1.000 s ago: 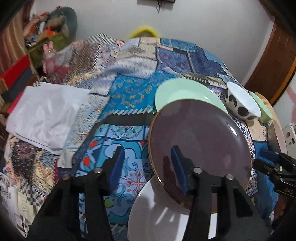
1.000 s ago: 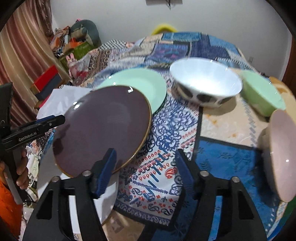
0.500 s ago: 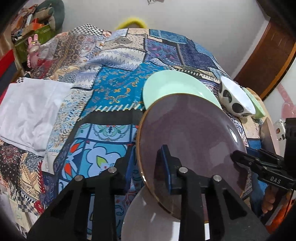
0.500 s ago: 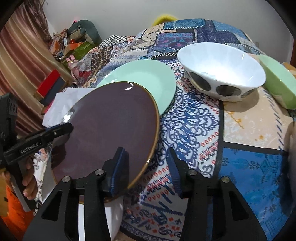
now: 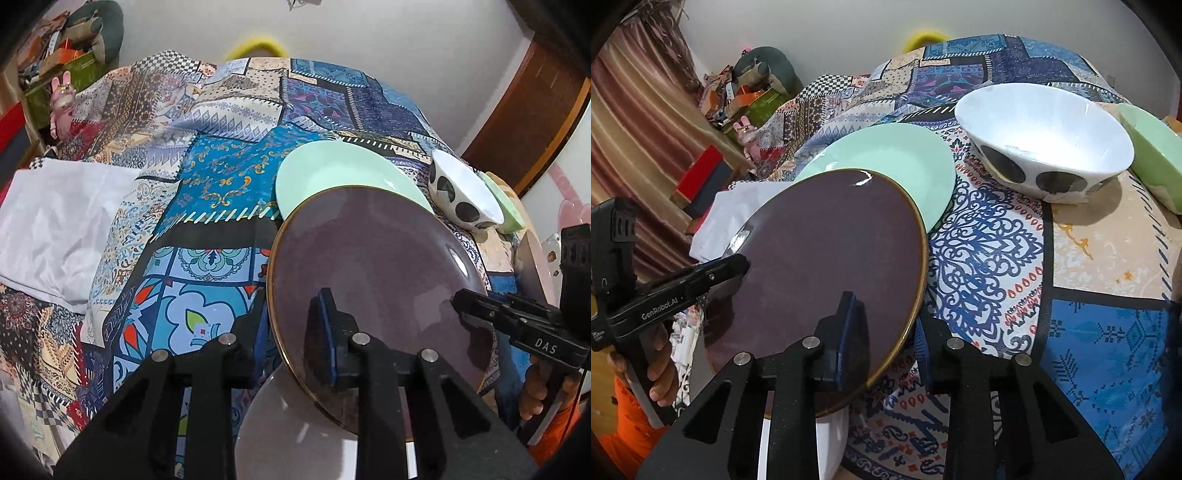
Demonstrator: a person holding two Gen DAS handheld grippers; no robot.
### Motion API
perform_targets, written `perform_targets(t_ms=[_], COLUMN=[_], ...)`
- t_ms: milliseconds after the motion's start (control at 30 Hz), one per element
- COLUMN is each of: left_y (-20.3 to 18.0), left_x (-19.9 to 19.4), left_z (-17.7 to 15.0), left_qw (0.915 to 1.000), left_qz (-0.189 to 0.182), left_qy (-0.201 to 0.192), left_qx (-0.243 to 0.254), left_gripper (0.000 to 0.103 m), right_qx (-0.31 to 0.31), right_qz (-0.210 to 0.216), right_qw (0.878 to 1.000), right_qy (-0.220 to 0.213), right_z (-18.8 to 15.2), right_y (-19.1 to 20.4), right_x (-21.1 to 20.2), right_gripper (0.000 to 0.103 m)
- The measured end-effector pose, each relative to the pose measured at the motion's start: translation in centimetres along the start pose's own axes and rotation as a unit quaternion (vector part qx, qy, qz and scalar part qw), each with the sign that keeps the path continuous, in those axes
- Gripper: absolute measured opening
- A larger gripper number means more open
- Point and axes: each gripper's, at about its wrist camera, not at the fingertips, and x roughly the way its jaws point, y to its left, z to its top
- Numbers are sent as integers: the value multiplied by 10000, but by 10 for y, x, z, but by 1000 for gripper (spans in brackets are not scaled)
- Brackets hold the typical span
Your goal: Organize plates and bowls
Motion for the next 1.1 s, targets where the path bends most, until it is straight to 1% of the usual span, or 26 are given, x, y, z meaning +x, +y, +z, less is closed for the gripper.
perform_targets(t_ms=[300, 533, 867, 1100], left_y=[-11, -26, -59, -89], left_x=[-4, -17, -38, -50], left_z=[-4, -9, -15, -26], left_qw=[9999, 9999, 9995, 9990], left_qz=[-120, -139, -228, -319], left_qy=[-7, -82, -167, -176], left_qx=[-60, 2, 158, 244], left_gripper=[25, 25, 25, 25], right_qx=[-158, -201, -181, -150], right_qz=[-63, -77, -123, -169], right_qw=[9997, 9993, 9984, 9977], right_qy=[-178, -305, -522, -635], right_z=[0, -5, -16, -26], right_y=[-2, -7, -14, -27], right_x=[-14, -30, -62, -85], right_gripper=[26, 26, 26, 26])
